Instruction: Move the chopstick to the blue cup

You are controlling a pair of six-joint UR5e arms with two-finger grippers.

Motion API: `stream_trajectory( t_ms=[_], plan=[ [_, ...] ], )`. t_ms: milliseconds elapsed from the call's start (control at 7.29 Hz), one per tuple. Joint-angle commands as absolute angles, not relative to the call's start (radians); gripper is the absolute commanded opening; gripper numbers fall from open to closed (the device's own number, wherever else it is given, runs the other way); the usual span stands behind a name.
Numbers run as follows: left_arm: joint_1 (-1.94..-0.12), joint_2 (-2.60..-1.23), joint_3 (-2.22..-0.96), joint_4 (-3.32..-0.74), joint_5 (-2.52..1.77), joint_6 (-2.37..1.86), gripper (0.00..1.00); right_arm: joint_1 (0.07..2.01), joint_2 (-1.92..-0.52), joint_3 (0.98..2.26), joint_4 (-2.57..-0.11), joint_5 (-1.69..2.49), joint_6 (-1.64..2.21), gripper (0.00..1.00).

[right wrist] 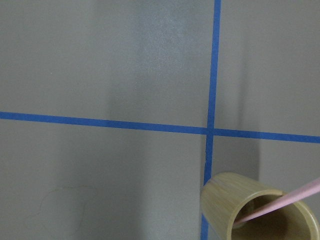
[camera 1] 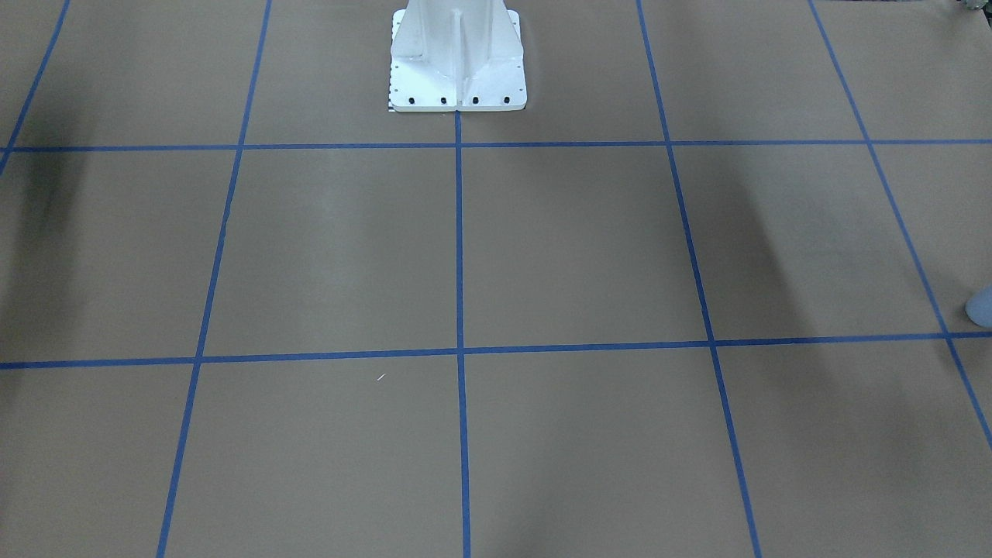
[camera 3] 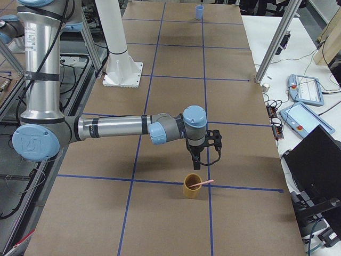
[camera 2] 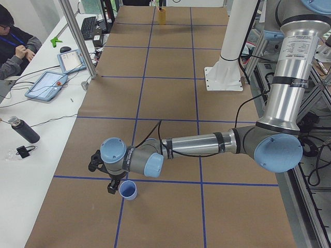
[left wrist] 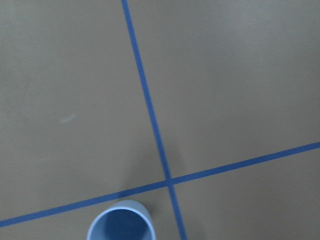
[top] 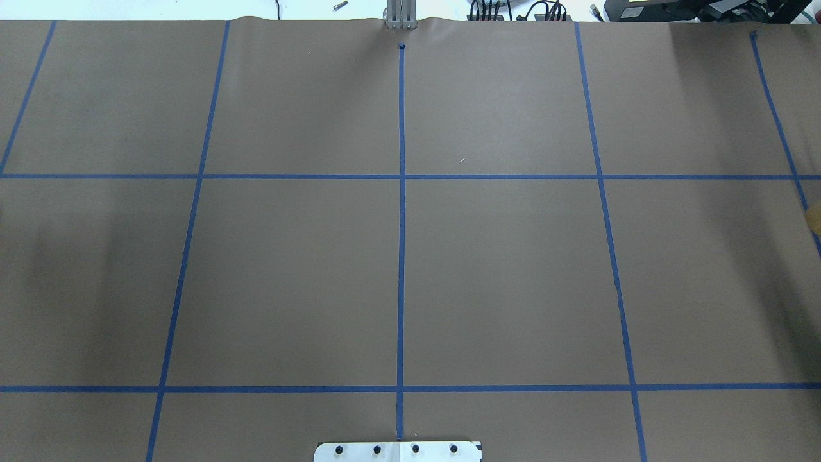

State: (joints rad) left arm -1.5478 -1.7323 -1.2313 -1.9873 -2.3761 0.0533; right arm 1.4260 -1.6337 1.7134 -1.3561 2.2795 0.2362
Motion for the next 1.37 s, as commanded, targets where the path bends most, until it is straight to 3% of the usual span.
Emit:
stream_trajectory(
  t_ms=[0, 275, 1098, 1235],
  plan=[
    [-1.485, -1.732, -1.191, -2.061, -2.332, -0.006, 0.97, 1.425, -1.634, 1.713, -1.356, 2.278, 0.236, 1.00],
    [-1.438, -1.730, -1.120, -2.176, -2.278, -0.052, 0.97, 1.425, -1.635, 1.712, -1.356, 2.279, 0.236, 1.00],
    [-1.419, -1.674, -1.227, -2.183, -2.338, -0.207, 0.97, 1.425, -1.635, 1.712, -1.356, 2.276, 0.236, 1.00],
    [-1.410, -1.669, -1.223, -2.183, -2.330, -0.203, 0.90, 1.424, -1.635, 1.712, -1.356, 2.276, 0.236, 1.00]
  ],
)
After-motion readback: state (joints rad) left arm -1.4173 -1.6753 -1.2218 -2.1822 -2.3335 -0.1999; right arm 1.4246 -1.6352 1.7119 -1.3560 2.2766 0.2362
